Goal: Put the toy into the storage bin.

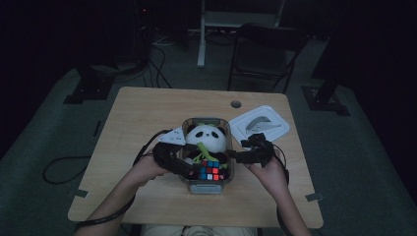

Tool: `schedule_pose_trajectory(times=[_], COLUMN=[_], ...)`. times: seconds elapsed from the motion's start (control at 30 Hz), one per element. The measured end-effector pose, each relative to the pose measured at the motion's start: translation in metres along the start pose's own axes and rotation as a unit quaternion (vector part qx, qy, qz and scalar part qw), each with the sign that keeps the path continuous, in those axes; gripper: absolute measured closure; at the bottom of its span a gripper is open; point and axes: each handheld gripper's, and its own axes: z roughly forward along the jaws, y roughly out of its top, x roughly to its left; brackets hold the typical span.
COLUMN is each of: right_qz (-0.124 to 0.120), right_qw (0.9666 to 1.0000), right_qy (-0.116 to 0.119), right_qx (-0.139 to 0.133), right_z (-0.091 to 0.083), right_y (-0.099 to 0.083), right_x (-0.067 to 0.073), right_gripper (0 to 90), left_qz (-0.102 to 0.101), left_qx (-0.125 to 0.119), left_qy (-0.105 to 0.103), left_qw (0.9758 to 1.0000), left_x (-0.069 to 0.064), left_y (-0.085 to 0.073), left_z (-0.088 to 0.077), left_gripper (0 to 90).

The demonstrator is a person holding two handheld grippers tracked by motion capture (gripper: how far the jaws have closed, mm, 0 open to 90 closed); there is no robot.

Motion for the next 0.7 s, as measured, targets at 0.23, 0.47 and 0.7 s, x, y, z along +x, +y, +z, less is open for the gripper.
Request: schedule_pose_trajectory(times=[0.23, 0.47, 0.7], right_qz=[0.017, 0.033, 0.051], right_qw=[0.9995, 0.9980, 0.9960], right_qy=[-0.026, -0.054, -0.070], right_qx=[-0.007, -0.002, -0.024], right_z=[0.001, 0.004, -0.001], right_y=[-0.005, -0.012, -0.016], right_x=[-0.014, -0.025, -0.032], right_gripper=[19.9, 13.6, 11.8], left_qz=[-0.003, -0.025, -0.027], left_qx=[-0.003, -0.014, -0.018], left_qy=[0.037, 0.082, 0.113], left_qw=[0.9993, 0.9962, 0.9930], left_x=[0.010, 0.023, 0.032], left_y=[-0.010, -0.025, -0.040], left_z=[-0.010, -0.023, -0.027], left_gripper=[8.2, 0.4, 0.5])
